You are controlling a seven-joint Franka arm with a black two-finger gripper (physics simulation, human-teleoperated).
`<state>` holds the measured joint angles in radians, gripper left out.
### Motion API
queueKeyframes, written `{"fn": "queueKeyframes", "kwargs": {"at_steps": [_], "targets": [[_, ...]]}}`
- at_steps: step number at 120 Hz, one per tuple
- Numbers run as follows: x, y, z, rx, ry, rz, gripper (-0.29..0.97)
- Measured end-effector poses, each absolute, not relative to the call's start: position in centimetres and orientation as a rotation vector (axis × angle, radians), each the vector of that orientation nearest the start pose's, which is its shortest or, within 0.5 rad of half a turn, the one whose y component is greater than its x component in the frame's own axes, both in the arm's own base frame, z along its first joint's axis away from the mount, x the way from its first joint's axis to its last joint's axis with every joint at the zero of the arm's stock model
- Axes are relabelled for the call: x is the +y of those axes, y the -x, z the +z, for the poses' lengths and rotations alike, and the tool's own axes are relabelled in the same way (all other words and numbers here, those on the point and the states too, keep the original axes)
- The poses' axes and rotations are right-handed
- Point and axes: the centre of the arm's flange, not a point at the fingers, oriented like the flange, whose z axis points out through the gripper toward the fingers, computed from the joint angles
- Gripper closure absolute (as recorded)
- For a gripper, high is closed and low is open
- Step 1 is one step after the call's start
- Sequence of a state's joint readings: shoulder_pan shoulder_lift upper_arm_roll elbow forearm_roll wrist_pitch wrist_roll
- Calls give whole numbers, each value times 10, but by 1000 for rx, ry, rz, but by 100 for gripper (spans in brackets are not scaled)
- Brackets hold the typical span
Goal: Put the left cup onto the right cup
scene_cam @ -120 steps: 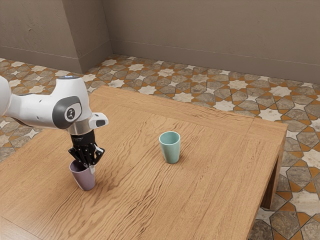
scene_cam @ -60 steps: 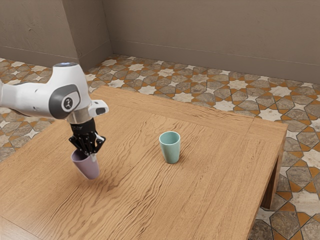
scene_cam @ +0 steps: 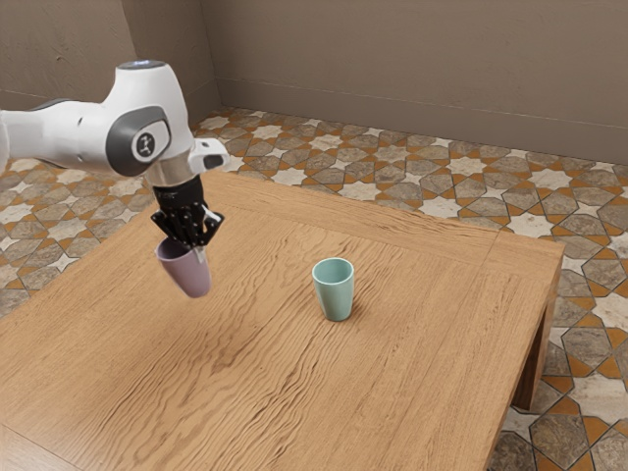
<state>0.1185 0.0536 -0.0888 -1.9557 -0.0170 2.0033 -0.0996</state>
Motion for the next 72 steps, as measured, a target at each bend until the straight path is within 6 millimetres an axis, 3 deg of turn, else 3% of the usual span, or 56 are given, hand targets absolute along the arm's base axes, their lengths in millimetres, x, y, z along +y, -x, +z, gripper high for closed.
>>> {"fn": "queueKeyframes", "kwargs": {"at_steps": [23, 39, 72], "targets": [[-42, -597, 463, -31, 3136, 2, 79], [-67, -618, 471, 41, 3121, -7, 79], [-103, -634, 483, 135, 3093, -17, 79]]}}
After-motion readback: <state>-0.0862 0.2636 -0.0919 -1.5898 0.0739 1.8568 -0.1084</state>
